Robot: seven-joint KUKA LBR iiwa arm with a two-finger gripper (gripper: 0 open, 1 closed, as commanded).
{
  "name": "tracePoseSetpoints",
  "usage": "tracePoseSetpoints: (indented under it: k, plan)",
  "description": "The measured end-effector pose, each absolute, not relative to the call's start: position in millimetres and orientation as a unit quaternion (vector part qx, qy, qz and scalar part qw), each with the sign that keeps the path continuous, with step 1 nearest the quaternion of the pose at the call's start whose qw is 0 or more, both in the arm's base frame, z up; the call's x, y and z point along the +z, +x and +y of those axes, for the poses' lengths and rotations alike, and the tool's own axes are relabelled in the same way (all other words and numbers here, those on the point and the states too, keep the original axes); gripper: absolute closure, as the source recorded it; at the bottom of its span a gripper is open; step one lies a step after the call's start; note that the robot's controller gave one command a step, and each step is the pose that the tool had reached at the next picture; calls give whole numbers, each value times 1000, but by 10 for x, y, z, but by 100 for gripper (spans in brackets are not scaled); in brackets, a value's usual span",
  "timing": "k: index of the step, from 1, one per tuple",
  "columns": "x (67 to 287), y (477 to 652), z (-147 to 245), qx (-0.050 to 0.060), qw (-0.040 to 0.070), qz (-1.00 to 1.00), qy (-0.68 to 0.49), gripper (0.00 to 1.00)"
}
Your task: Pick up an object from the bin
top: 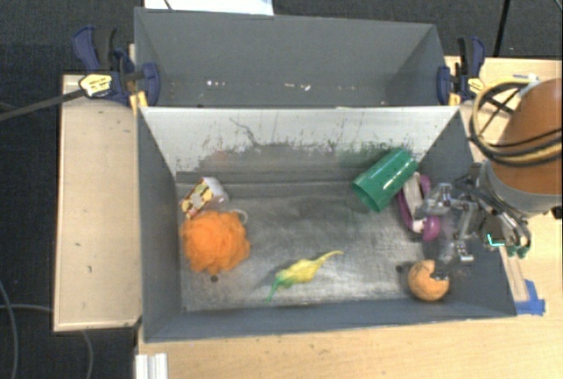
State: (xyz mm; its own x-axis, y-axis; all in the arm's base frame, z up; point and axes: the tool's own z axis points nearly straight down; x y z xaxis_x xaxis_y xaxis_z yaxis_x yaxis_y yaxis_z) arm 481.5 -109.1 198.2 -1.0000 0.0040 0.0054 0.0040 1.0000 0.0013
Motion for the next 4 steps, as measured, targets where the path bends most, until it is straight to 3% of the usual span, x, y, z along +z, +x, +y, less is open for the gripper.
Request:
tracePoseSetpoints:
  k: [1, 2, 3, 4]
  plan:
    - [2022, 4833, -1088, 0, -1, -1000, 1, 0]
    - [1406, 4813, -1286, 1, -3, -997, 73, 0]
    - [1443, 4820, -1439, 0, -1, -987, 161, 0]
    - [1215, 4769, -1487, 0, -1, -988, 152, 0]
